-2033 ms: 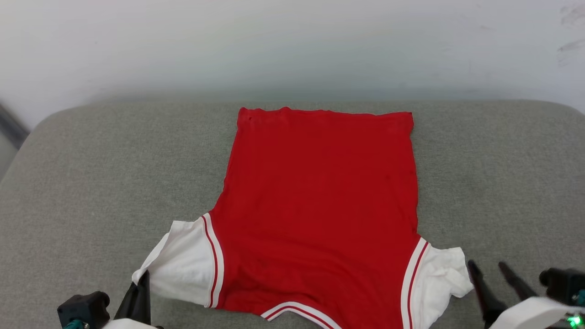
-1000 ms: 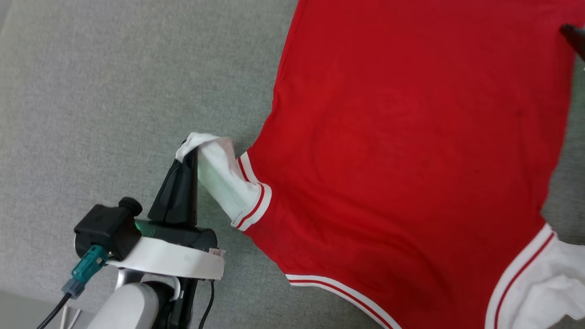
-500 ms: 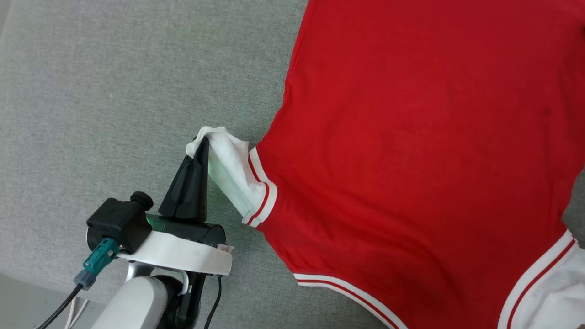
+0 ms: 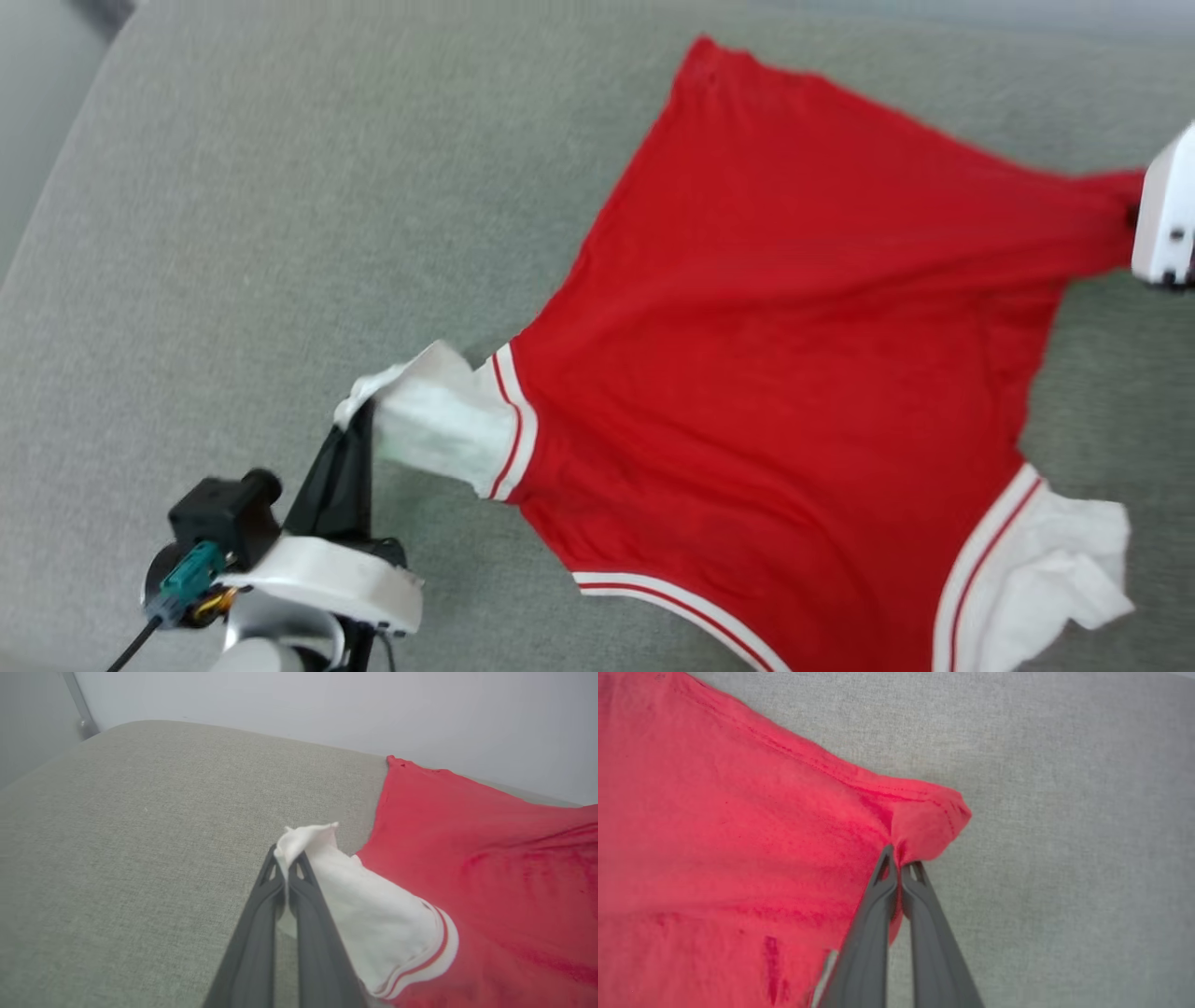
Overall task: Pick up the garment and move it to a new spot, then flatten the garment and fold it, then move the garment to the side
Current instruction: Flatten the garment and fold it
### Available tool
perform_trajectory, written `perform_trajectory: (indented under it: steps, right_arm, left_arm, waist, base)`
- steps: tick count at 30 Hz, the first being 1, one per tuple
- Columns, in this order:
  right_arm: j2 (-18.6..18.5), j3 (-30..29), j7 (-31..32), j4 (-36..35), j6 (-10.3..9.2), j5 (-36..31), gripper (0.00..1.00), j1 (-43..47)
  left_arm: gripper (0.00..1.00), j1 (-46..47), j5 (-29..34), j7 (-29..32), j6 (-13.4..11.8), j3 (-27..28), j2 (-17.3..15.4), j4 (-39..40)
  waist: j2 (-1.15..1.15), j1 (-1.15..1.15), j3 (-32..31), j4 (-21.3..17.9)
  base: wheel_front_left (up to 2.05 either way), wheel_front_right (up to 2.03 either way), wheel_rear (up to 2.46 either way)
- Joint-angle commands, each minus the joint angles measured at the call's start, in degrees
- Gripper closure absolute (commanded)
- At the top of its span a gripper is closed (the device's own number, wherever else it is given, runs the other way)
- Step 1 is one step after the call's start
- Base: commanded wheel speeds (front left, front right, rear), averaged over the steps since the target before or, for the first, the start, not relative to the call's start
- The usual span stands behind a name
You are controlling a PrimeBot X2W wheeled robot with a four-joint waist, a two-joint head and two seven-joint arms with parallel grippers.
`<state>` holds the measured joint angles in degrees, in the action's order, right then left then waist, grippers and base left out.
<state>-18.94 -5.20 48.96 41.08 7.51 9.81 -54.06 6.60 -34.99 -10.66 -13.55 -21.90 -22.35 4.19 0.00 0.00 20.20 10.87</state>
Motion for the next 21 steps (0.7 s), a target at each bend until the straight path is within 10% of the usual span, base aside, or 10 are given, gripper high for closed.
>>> perform_trajectory:
  steps: [1, 11, 20, 21]
  right_arm:
    - [-1.5, 1.9, 0.7, -2.5, -0.04, 2.3, 1.0, 4.0]
    - [-5.6, 4.1, 6.9, -23.3, -0.04, 11.8, 1.0, 32.8]
    - [2.9, -2.7, 11.2, -35.2, -0.03, 12.3, 1.0, 57.6]
    - [4.3, -3.2, 11.4, -35.7, -0.04, 12.3, 0.86, 59.2]
  left_arm:
    - [1.0, -1.6, -0.4, 0.2, -0.6, 0.6, -0.7, -0.6]
    - [1.0, -8.1, -2.3, 1.7, -3.2, 3.1, -3.3, -1.0]
    - [1.0, -10.9, -3.3, 3.0, -4.3, 3.4, -3.9, -0.6]
    - [1.0, -11.2, -3.4, 3.2, -4.5, 3.3, -3.9, -0.6]
  waist:
    - [0.0, 0.0, -5.3, -4.3]
    - [0.0, 0.0, -12.0, -11.7]
    - [0.0, 0.0, -13.7, -15.9]
    - [0.0, 0.0, -13.8, -16.2]
  base:
    - [0.0, 0.0, 0.0]
    - [0.0, 0.0, 0.0]
    - [0.0, 0.0, 0.0]
    - [0.0, 0.0, 0.0]
